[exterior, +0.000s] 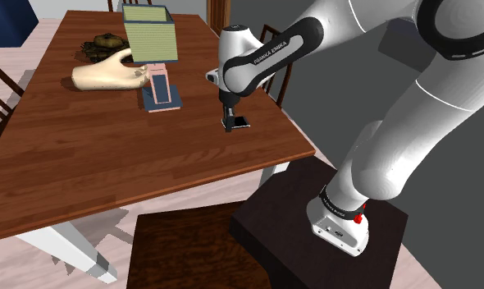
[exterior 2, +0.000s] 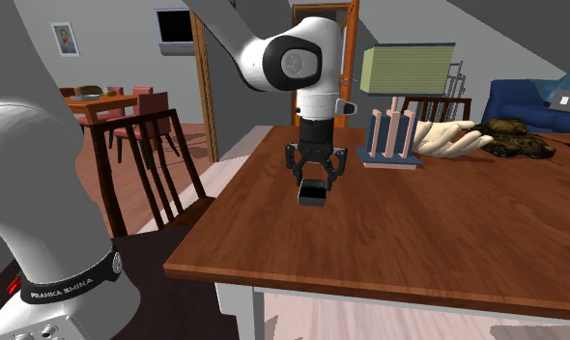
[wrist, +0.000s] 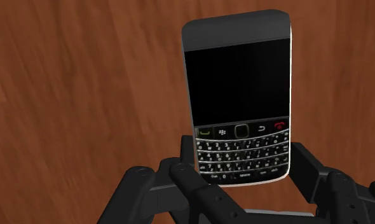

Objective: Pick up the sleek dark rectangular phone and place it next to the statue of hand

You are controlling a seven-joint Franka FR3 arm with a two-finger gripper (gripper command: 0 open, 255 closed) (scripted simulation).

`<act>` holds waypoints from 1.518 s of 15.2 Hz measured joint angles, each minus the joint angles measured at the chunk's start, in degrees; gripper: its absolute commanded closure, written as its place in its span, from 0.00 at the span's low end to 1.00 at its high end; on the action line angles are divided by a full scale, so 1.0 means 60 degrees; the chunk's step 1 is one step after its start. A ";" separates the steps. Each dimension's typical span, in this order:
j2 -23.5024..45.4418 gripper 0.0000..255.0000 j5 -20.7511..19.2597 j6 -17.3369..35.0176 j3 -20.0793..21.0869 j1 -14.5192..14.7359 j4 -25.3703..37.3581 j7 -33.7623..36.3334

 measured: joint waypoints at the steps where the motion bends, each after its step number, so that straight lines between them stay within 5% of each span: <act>1: 0.0000 1.00 0.0000 0.0000 0.0000 0.0000 0.0000 0.0000; 8: -0.0050 1.00 -0.0003 -0.0065 0.0000 0.0000 0.0016 0.0000; 23: -0.1121 1.00 -0.0036 -0.2040 0.0022 -0.0001 0.0925 0.0002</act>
